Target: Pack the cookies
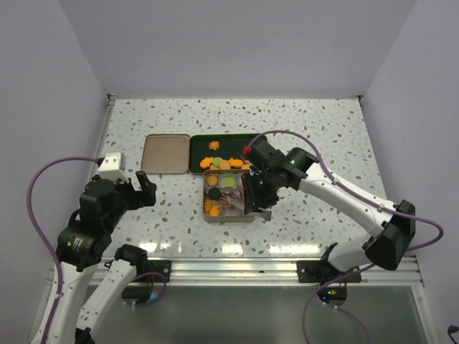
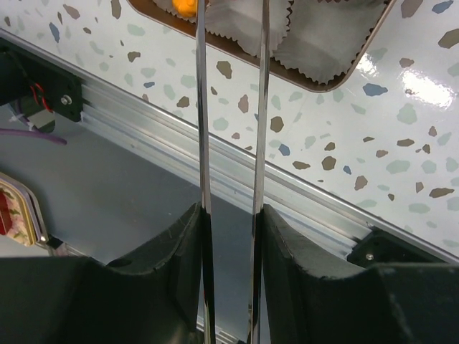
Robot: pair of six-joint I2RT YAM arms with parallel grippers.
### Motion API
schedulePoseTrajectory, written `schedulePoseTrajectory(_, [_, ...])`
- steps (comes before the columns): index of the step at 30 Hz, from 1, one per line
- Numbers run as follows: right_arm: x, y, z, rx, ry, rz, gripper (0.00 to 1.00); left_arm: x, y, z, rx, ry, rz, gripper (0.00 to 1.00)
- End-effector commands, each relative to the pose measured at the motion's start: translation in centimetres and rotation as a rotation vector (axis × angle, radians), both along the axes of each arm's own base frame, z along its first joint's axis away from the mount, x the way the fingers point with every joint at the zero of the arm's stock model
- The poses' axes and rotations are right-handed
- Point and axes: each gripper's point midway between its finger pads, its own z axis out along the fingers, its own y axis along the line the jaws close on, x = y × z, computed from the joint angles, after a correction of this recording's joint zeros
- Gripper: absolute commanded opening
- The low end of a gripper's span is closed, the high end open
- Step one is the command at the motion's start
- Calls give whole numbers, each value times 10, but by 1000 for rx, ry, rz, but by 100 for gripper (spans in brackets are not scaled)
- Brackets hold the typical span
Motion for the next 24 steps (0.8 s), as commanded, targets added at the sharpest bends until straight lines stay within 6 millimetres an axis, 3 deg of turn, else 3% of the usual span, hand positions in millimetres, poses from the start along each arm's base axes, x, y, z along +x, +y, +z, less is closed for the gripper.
schedulePoseTrajectory(1, [2, 4, 17, 75, -47, -27, 24, 3, -2, 10, -6, -39, -7, 93])
schedulePoseTrajectory(19, [-30, -9, 4, 6, -9, 15, 26, 2, -1, 12, -10, -49, -7, 93])
schedulePoseTrajectory(24, [-26, -18, -2, -52, -26, 1, 39, 2, -2, 12, -10, -48, -9, 93])
